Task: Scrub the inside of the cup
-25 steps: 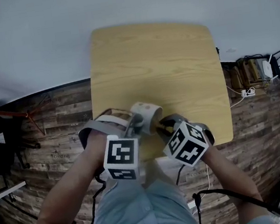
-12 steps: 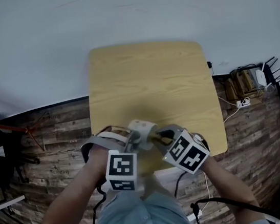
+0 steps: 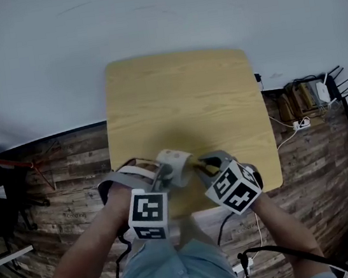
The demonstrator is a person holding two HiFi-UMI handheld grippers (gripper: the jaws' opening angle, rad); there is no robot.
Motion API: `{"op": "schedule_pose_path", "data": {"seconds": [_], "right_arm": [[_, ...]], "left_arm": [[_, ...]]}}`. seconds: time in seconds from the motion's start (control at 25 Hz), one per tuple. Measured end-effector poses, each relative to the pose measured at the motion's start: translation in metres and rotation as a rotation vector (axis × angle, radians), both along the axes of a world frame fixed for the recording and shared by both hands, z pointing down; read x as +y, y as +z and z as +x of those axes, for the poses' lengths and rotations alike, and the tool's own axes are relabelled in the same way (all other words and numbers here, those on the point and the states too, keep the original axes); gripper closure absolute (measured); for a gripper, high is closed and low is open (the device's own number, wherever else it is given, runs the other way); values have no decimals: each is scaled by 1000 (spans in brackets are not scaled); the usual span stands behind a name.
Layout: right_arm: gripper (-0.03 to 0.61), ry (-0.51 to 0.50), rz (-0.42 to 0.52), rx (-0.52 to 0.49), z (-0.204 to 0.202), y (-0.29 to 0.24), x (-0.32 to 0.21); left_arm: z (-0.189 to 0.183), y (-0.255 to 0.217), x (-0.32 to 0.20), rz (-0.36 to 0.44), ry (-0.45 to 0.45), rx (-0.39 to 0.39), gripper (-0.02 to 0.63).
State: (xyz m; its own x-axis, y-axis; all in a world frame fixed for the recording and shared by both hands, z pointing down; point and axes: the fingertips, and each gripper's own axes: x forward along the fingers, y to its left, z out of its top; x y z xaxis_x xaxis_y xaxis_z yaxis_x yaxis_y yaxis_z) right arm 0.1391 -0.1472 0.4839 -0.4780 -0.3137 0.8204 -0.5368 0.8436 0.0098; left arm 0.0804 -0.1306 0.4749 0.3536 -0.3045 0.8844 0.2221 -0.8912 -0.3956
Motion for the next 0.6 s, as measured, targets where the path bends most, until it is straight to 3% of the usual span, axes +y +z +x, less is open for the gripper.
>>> {"op": "schedule_pose_path", "data": {"seconds": [0.32,0.44,0.6], "right_arm": [[532,-60,-30,108,1,23,25],[532,-65,-89,71,-7,23,41],[532,-35,-185,-57,-21,13,51]], "left_arm": [[-2,-1,-2,17,-19,7,520],[-4,0,-1,22,-17,2,520],[-2,1,1,29,-3,-4,520]]}}
